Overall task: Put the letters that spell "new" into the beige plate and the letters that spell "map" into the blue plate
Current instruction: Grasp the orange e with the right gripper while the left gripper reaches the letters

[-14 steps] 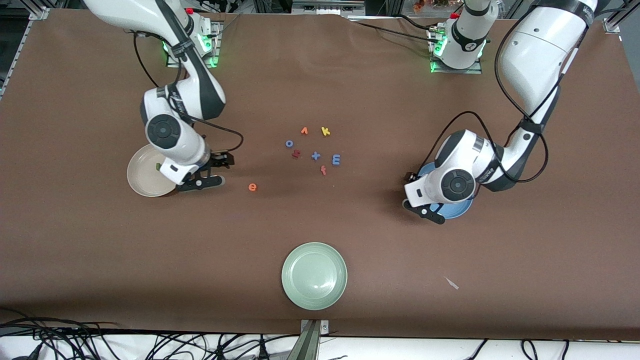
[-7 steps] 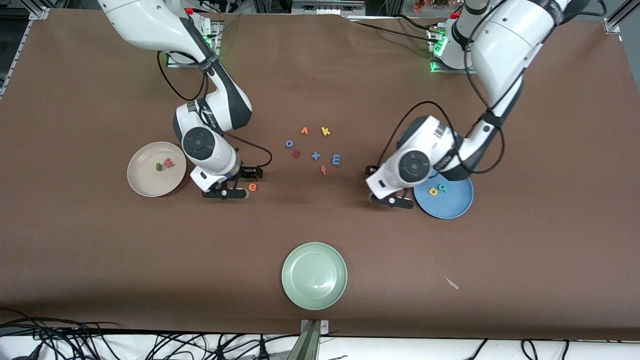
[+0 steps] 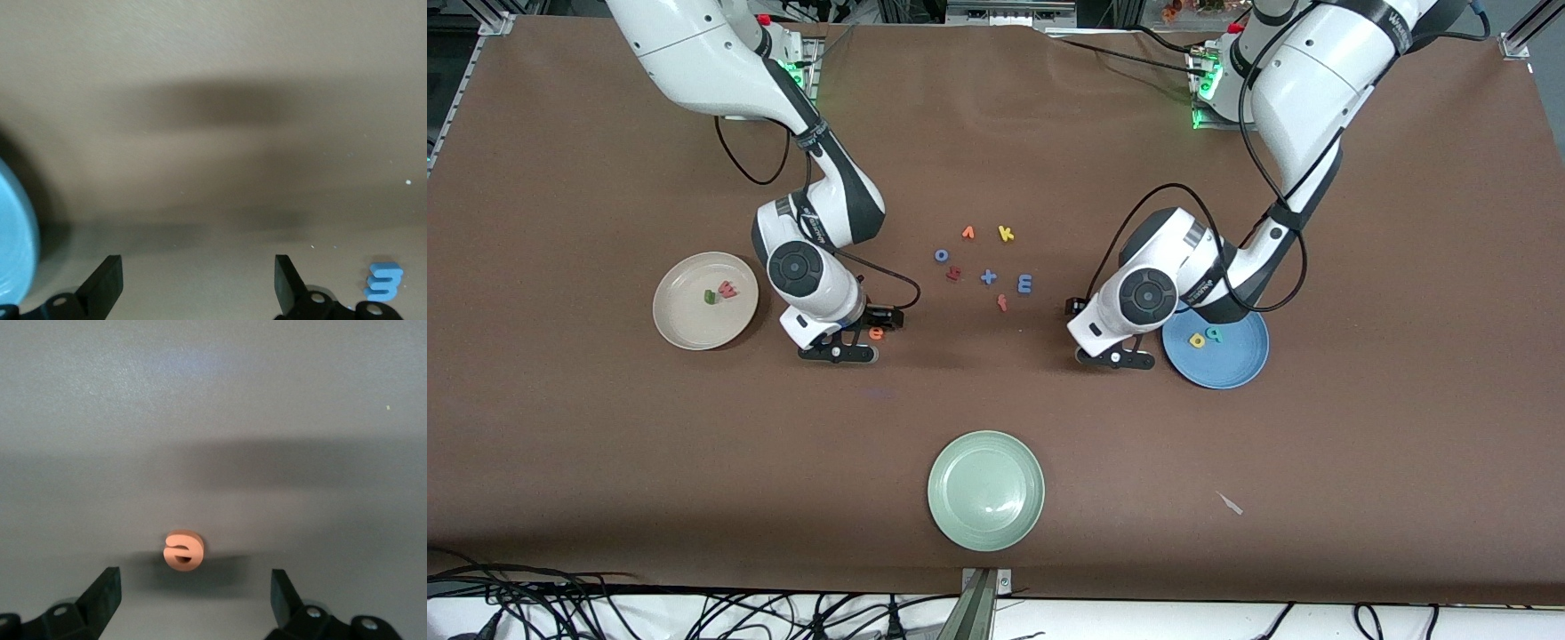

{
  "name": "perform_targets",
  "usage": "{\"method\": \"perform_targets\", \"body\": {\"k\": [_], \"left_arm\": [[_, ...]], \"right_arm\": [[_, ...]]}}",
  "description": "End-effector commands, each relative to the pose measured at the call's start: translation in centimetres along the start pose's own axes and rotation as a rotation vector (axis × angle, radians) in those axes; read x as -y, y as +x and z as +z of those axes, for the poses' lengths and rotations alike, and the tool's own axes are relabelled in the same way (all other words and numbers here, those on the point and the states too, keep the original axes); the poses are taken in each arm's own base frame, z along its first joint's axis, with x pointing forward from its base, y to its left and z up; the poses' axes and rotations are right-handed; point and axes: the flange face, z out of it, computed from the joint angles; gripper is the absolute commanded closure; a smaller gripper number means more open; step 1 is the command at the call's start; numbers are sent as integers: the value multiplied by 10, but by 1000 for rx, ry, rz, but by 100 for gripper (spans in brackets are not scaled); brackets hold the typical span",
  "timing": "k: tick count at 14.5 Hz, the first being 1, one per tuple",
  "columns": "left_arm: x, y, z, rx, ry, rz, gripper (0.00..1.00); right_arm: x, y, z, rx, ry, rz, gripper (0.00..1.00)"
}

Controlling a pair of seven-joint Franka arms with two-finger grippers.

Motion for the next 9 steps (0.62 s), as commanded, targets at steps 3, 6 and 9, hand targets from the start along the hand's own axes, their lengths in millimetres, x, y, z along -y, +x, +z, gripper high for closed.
{"method": "perform_targets", "body": {"k": [3, 6, 9], "left_arm": [[-6, -2, -45, -46, -7, 15, 0], [-14, -11, -43, -13, 6, 36, 0], [-33, -20, -49, -25, 6, 61, 0]], "right_arm": [[12, 5, 10, -12, 21, 14, 4], [11, 5, 13, -9, 18, 15, 13], [12, 6, 13, -14, 21, 13, 29]]}}
